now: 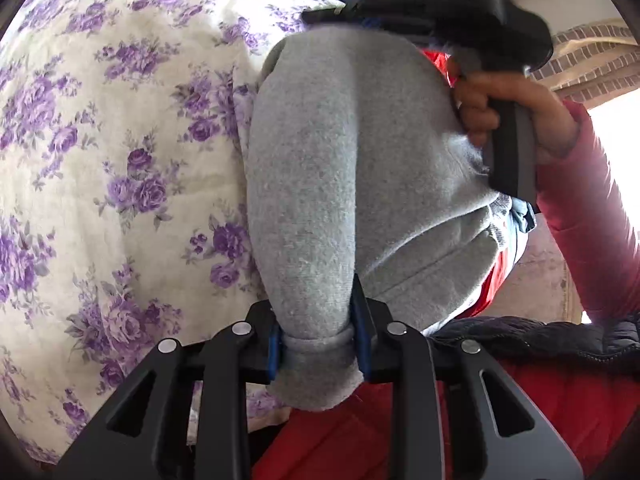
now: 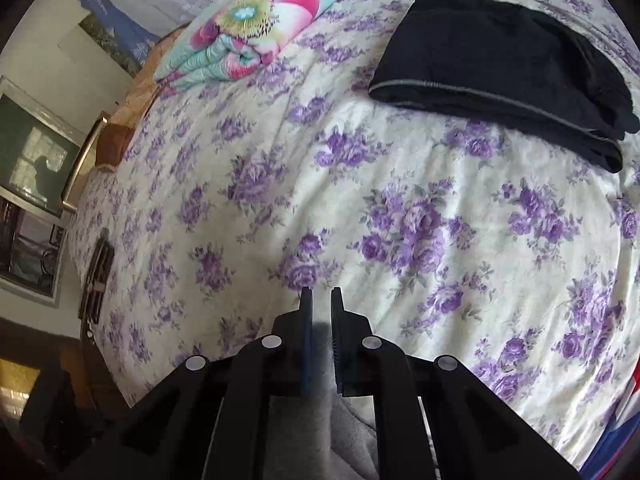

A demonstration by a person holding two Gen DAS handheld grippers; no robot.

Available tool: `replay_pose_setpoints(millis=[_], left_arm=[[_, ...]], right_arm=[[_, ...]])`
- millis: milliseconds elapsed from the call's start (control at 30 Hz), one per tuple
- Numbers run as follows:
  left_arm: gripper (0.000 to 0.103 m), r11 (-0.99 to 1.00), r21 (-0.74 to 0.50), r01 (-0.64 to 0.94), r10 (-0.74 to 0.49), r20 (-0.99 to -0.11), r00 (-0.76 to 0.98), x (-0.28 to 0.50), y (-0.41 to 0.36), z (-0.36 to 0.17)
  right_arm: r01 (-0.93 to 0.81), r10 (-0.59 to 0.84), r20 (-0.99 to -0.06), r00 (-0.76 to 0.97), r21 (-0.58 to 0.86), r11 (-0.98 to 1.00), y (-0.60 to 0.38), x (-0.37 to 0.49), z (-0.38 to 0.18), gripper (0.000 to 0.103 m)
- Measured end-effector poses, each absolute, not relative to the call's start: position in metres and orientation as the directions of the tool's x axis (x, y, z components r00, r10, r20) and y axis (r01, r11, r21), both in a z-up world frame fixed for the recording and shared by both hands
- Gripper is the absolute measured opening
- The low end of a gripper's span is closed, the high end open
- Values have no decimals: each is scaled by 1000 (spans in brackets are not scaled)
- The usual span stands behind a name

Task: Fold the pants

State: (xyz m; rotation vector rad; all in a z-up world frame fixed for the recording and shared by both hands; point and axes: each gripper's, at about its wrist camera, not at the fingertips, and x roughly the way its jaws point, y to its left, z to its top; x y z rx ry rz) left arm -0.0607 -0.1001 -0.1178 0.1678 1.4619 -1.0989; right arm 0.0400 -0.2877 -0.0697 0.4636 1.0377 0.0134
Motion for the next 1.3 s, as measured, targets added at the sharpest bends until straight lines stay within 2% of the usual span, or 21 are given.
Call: replay_pose_setpoints(millis=[133,200,233,267,333,367,433,533,600,667,700,767,833,867,933,967,1000,1133,1167,1233,1300], left_arm=[[33,595,-579,557,-515,-807,-289,-41,-78,-128],[34,617,-585,526,-529,-804,-273,-30,-66,-120],[34,624,-570,535,-528,-812,-250,-27,-63,-113],[34,631,-544,553,-524,-824,-214,-25,-61,-102],[36,628,-519,580,-536,-829,-161,-21,-59,-85],[38,617,-520,591,-548,-823,-153,-17,-61,-76],[51,572,-529,628,-569,-806,-161,-11,-78,-60],[52,507,-516,691,-541,-814,-211,-20,-119,-52],[52,454,-488,746,-513,-827,-229,-37,-137,-55],[52,420,-458,783,-487,-842,-231,-48,-158,-61],[53,418,-436,797,-472,-854,-219,-51,-166,-65],[60,446,-404,799,-440,-876,-197,-51,-182,-78],[63,480,-385,788,-385,-900,-205,-44,-195,-102],[64,481,-396,783,-369,-901,-228,-43,-200,-111],[72,474,-379,795,-350,-909,-225,-46,-205,-108],[73,471,-368,802,-339,-915,-220,-50,-206,-107],[73,463,-355,812,-333,-919,-212,-53,-207,-102],[74,426,-316,848,-361,-919,-161,-59,-202,-79],[77,430,-309,849,-372,-917,-145,-57,-202,-76],[87,470,-304,829,-385,-915,-117,-47,-193,-74],[87,533,-334,777,-386,-914,-128,-32,-180,-81]], right_arm=[[92,244,-757,606,372,924,-276,16,-16,12],[70,256,-754,605,370,926,-262,1,-12,13],[66,267,-757,597,378,924,-259,-6,-17,17],[70,271,-762,587,382,922,-255,-13,-25,30],[135,227,-808,544,351,927,-250,-21,-58,44],[166,207,-829,520,336,927,-251,-24,-76,44],[246,229,-808,543,414,876,-268,-28,-102,44],[295,202,-714,670,507,810,-289,-62,-59,38],[283,91,-681,727,418,863,-291,-96,-21,40],[292,-8,-678,735,307,906,-287,-126,-3,51],[296,-42,-688,724,256,920,-282,-141,-3,52],[305,-50,-740,671,214,928,-275,-160,-26,56],[352,-74,-856,511,130,927,-259,-167,-86,59],[367,-73,-856,511,141,919,-256,-174,-104,69],[477,122,-798,590,466,745,-282,-199,-135,76],[512,194,-758,622,581,632,-293,-207,-145,77],[513,211,-732,648,624,589,-298,-212,-145,77],[439,134,-729,672,536,721,-286,-217,-109,80],[425,139,-721,679,541,726,-288,-219,-106,85],[444,148,-714,684,569,693,-298,-222,-110,87],[478,181,-697,694,633,609,-315,-224,-125,87]])
